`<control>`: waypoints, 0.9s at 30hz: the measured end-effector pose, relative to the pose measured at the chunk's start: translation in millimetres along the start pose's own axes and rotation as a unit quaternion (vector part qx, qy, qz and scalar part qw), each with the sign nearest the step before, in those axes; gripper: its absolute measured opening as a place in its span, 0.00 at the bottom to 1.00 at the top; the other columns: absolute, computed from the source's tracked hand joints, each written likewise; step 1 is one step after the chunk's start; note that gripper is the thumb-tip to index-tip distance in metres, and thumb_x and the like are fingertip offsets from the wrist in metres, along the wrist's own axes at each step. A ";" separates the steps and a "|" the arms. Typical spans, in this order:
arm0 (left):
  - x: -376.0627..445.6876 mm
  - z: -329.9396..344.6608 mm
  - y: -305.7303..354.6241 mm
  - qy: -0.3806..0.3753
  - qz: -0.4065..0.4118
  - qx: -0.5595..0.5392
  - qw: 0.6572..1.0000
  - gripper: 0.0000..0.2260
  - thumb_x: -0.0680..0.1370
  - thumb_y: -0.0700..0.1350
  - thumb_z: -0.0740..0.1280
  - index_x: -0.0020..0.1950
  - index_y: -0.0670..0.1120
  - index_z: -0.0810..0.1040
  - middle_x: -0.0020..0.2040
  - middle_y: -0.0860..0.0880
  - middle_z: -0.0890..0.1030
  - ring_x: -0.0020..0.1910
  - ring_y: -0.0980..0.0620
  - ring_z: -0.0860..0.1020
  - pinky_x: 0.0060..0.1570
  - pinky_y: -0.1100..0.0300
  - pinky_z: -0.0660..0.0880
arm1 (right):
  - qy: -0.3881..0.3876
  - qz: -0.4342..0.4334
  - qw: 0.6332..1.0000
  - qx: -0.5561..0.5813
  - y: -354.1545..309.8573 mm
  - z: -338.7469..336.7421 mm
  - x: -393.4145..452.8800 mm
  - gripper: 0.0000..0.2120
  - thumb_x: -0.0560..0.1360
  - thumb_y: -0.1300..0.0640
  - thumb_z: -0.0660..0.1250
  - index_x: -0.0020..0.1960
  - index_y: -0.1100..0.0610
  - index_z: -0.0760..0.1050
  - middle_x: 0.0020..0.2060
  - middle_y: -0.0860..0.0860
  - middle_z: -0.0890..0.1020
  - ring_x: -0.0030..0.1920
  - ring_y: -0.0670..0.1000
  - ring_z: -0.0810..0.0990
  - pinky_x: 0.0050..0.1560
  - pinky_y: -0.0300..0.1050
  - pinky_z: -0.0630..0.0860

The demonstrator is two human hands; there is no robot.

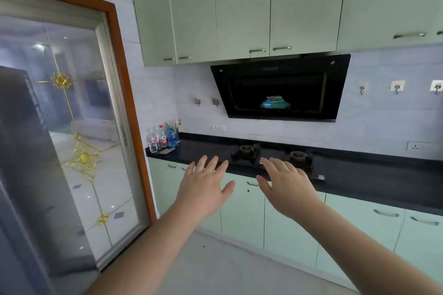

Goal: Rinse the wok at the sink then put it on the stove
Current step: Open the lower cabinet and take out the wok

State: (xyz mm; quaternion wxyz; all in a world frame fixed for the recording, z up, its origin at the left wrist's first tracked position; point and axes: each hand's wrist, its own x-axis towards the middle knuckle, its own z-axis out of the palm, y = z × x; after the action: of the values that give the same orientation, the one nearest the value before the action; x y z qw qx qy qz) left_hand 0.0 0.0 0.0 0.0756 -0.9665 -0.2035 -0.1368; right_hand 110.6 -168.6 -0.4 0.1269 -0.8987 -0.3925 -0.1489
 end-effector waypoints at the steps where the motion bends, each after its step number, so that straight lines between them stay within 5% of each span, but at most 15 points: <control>1: 0.6 6.1 -2.6 -0.007 -0.001 0.000 1.000 0.29 0.81 0.64 0.44 0.80 0.56 0.47 0.81 0.50 0.50 0.79 0.46 0.46 0.76 0.46 0.46 | -0.008 0.001 1.000 0.001 -1.1 4.7 0.6 0.28 0.81 0.41 0.47 0.78 0.49 0.51 0.76 0.48 0.60 0.76 0.51 0.58 0.74 0.51 0.57; 9: 33.3 60.8 -7.7 -0.022 -0.045 -0.007 0.999 0.31 0.78 0.69 0.41 0.79 0.59 0.42 0.80 0.53 0.44 0.79 0.47 0.42 0.75 0.43 0.42 | -0.005 -0.008 1.000 0.001 18.1 52.2 25.1 0.31 0.81 0.40 0.47 0.79 0.50 0.42 0.78 0.49 0.55 0.77 0.51 0.54 0.76 0.50 0.52; 17: 102.6 107.3 31.3 0.000 -0.014 -0.004 1.000 0.30 0.79 0.66 0.42 0.79 0.59 0.43 0.81 0.53 0.46 0.79 0.49 0.42 0.75 0.47 0.39 | -0.006 -0.020 1.000 -0.013 92.9 100.7 73.1 0.31 0.80 0.40 0.47 0.79 0.51 0.46 0.77 0.50 0.58 0.77 0.52 0.55 0.76 0.51 0.52; 22: 141.1 133.7 37.7 -0.029 -0.014 0.025 0.999 0.34 0.74 0.68 0.34 0.79 0.58 0.44 0.81 0.53 0.45 0.79 0.49 0.40 0.74 0.44 0.34 | -0.047 -0.038 0.998 -0.035 129.0 131.6 109.9 0.31 0.80 0.40 0.48 0.78 0.52 0.53 0.77 0.52 0.61 0.76 0.54 0.58 0.75 0.53 0.55; 27: 152.8 169.5 36.0 -0.054 -0.027 0.015 0.998 0.33 0.76 0.69 0.36 0.79 0.58 0.43 0.80 0.52 0.43 0.79 0.49 0.41 0.74 0.46 0.37 | -0.074 -0.049 0.995 -0.045 137.4 165.5 141.5 0.30 0.78 0.40 0.47 0.71 0.56 0.70 0.67 0.57 0.76 0.66 0.59 0.75 0.65 0.59 0.71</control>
State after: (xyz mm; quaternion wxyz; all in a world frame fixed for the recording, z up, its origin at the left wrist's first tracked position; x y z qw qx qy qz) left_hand 188.9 58.6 -119.4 0.0755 -0.9654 -0.2352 -0.0834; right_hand 332.2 -107.8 -116.5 0.0496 -0.8916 -0.4375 -0.1057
